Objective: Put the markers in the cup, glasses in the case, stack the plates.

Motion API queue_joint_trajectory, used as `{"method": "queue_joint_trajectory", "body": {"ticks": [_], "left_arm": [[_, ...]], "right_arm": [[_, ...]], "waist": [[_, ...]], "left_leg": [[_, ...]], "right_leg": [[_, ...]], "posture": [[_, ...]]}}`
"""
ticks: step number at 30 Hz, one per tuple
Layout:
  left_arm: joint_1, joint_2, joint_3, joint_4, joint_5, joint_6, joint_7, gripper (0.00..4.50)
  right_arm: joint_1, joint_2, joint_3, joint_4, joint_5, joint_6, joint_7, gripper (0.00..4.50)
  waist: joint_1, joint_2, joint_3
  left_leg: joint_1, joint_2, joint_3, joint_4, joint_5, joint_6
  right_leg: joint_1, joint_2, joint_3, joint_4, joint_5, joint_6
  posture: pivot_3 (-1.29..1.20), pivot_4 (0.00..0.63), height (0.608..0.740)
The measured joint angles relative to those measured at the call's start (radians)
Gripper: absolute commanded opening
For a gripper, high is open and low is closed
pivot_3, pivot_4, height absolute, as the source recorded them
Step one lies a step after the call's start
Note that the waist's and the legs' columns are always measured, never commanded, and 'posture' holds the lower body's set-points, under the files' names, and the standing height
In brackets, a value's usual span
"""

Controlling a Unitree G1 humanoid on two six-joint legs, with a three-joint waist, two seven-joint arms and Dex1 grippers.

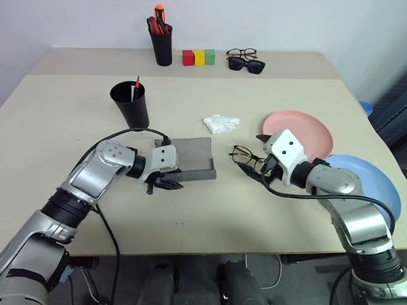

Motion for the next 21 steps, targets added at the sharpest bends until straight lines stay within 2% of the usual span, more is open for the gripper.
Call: {"method": "queue_joint_trajectory", "body": {"ticks": [8,16,21], "left_arm": [[0.068,-0.035,0.234,-0.097,-0.126,0.041,0.091,2.3],[0.283,0.001,0.353,-0.248,-0.155,0.107,0.185,2.3],[0.365,-0.008,0.38,-0.368,-0.225,0.163,0.215,2.3]], "right_arm": [[-0.043,-0.037,0.054,0.064,-0.084,0.09,-0.027,4.5],[-0.136,-0.051,0.15,0.137,-0.185,0.149,-0.033,4.5],[-0.197,-0.006,0.204,0.145,-0.215,0.226,-0.046,4.5]], "waist": [[-0.011,0.0,0.0],[-0.007,0.001,0.0],[0.0,0.0,0.0]], "left_leg": [[0.001,0.0,-0.003,0.0,0.0,0.0],[0.0,0.001,-0.003,0.0,0.0,0.0],[0.0,0.001,-0.003,0.0,0.0,0.0]], "right_leg": [[0.0,0.0,0.001,0.0,0.0,0.0],[0.0,-0.001,0.001,0.0,0.0,0.0],[0.0,-0.002,0.001,0.0,0.0,0.0]], "posture": [[0.0,0.15,0.74],[0.0,0.15,0.74],[0.0,0.15,0.74]]}}
